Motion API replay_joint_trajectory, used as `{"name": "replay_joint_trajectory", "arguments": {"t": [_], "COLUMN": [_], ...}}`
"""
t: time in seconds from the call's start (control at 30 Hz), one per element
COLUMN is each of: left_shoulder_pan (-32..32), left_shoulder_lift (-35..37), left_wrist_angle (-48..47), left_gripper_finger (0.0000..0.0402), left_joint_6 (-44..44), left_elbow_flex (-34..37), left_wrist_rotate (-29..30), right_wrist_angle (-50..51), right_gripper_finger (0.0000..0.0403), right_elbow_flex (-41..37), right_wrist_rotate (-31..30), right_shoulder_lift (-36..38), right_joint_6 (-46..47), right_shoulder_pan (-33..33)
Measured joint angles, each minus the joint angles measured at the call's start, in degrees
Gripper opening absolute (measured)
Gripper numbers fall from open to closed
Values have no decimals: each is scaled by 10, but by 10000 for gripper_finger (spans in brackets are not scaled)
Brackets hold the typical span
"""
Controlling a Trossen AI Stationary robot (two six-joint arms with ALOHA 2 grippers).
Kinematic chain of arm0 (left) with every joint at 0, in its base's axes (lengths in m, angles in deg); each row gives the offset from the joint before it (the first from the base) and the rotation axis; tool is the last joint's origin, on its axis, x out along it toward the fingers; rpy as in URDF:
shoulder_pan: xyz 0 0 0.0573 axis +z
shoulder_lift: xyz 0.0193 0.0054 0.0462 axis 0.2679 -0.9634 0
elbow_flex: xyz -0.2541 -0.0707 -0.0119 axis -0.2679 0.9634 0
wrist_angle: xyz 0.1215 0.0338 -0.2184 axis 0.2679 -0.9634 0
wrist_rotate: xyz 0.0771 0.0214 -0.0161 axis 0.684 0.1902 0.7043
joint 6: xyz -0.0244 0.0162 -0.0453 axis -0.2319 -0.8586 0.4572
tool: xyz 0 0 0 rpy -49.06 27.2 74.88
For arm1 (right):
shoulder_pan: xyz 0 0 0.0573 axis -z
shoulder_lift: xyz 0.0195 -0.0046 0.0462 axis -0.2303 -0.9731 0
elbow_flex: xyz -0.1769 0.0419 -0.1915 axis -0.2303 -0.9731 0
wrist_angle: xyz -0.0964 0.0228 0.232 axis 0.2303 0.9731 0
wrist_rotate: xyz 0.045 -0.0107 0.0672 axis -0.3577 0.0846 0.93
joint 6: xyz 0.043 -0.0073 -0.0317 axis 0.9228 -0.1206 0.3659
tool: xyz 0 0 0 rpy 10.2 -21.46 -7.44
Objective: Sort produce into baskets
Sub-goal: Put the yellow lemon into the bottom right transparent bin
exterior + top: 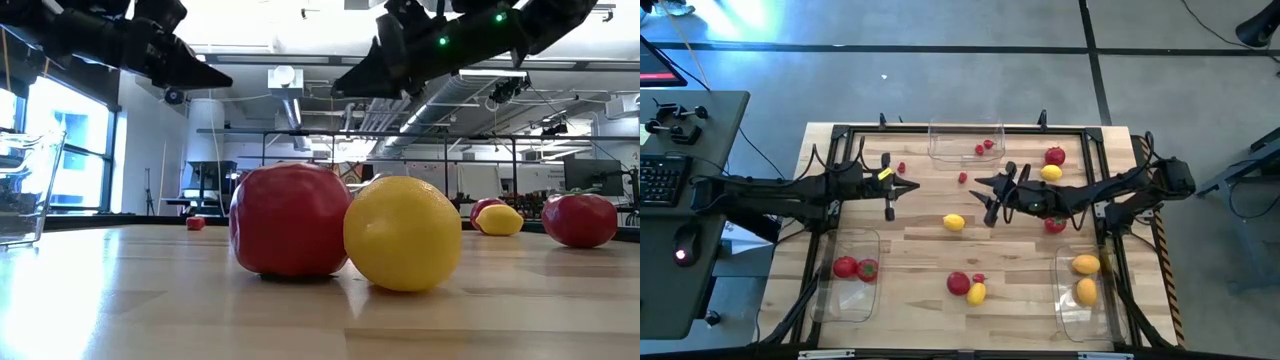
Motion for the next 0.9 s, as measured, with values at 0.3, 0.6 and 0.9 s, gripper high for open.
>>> {"name": "replay_joint_trajectory", "arguments": {"t": [0.3,0.6,0.9], "left_shoulder_pan": [0,0,0], "left_shoulder_lift": [0,0,0], "left_wrist_angle": [0,0,0], "left_gripper_finger": [0,0,0], "left_joint_6": [0,0,0], "left_elbow_flex": [0,0,0], "left_wrist_rotate": [0,0,0], "right_wrist_angle": [4,4,4], "right_gripper_finger": [132,78,47], "right_elbow_flex": [0,0,0], "right_wrist_rotate": [24,35,35], "right_shoulder_lift": [0,0,0], "right_joint_6": [36,36,36], "right_shoulder_pan": [20,20,20]}}
